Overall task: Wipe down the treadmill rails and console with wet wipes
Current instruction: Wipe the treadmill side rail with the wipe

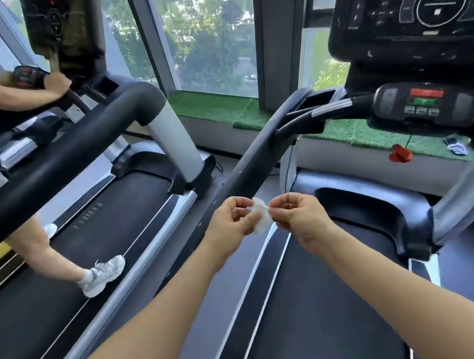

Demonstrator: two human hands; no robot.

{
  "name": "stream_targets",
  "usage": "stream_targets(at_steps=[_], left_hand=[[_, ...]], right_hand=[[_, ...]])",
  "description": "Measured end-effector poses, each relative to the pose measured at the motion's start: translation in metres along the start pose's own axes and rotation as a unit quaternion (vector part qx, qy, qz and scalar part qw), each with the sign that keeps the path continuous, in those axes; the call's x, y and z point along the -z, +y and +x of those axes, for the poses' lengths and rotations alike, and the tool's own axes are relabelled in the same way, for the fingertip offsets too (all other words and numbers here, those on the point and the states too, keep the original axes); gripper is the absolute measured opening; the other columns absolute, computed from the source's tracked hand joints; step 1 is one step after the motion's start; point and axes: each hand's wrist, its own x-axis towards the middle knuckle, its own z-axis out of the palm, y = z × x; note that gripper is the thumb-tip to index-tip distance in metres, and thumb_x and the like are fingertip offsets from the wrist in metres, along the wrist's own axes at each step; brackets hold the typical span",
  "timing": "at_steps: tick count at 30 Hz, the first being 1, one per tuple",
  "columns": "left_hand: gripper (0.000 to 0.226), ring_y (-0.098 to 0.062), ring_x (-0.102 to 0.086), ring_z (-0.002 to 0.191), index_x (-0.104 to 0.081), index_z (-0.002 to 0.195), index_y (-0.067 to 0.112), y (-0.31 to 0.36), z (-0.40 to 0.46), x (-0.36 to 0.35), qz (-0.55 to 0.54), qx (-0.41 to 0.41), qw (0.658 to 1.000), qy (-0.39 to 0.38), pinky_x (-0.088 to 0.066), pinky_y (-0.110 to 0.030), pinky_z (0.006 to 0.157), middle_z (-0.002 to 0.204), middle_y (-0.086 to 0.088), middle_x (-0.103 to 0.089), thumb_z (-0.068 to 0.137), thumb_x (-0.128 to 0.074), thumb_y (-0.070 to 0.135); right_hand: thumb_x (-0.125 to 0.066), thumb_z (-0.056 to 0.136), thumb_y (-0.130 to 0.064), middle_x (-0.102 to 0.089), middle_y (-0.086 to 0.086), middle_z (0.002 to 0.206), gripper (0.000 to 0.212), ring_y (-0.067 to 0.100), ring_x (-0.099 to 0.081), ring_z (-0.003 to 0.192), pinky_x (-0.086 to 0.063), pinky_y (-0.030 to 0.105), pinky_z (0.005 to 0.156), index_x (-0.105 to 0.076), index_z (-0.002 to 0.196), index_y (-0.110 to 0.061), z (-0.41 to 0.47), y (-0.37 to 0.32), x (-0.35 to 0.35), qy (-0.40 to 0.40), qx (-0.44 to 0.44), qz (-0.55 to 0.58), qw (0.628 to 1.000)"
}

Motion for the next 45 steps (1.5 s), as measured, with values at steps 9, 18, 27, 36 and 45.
stream_targets(at_steps=[9,18,27,36,45], left_hand=[[0.009,-0.018,-0.061,0.079,-0.052,0.094,0.008,0.062,0.089,-0.062,-0.142,0.028,0.989,0.018,-0.054,-0.027,0.074,0.090,-0.010,-0.062,0.090,-0.060,0.008],[0.013,-0.009,-0.048,0.059,-0.046,0.087,0.014,0.093,0.218,-0.089,-0.171,0.040,0.982,-0.064,-0.038,-0.016,0.049,0.073,-0.003,-0.052,0.094,-0.057,0.019],[0.043,-0.008,-0.056,0.066,-0.051,0.101,0.017,0.107,0.322,-0.078,-0.024,-0.018,0.999,-0.043,-0.044,-0.013,0.054,0.096,-0.006,-0.052,0.072,-0.082,0.020],[0.013,-0.012,-0.058,0.070,-0.057,0.084,0.014,0.111,0.372,-0.089,0.121,-0.138,0.974,0.133,-0.045,-0.019,0.062,0.088,-0.010,-0.064,0.082,-0.069,0.021],[0.012,-0.013,-0.053,0.069,-0.060,0.093,0.004,0.125,0.402,-0.106,-0.007,-0.050,0.978,0.202,-0.045,-0.029,0.069,0.079,-0.003,-0.061,0.089,-0.058,0.016]], right_hand=[[-0.063,0.087,0.000,-0.059,0.001,0.069,0.018,0.000,-0.050,0.051,-0.041,0.015,0.053,-0.061,0.077,-0.015,0.084,-0.069,0.063,-0.041,0.109,-0.166,0.979],[-0.061,0.084,0.002,-0.060,-0.006,0.066,0.021,0.001,-0.050,0.055,-0.039,0.018,0.060,-0.064,0.077,-0.018,0.179,-0.123,0.104,-0.052,0.123,-0.256,0.957],[-0.058,0.082,0.003,-0.056,0.004,0.062,0.022,0.017,-0.050,0.058,-0.042,0.031,0.059,-0.059,0.067,-0.014,0.290,-0.152,0.127,0.080,0.053,-0.197,0.976],[-0.055,0.081,0.008,-0.052,0.006,0.061,0.025,0.015,-0.044,0.053,-0.038,0.022,0.050,-0.057,0.064,-0.009,0.359,-0.168,0.128,0.004,0.000,-0.133,0.991],[-0.068,0.084,-0.002,-0.058,0.002,0.065,0.013,0.008,-0.050,0.052,-0.041,0.016,0.050,-0.063,0.075,-0.010,0.393,-0.188,0.141,-0.151,0.051,-0.113,0.981]])
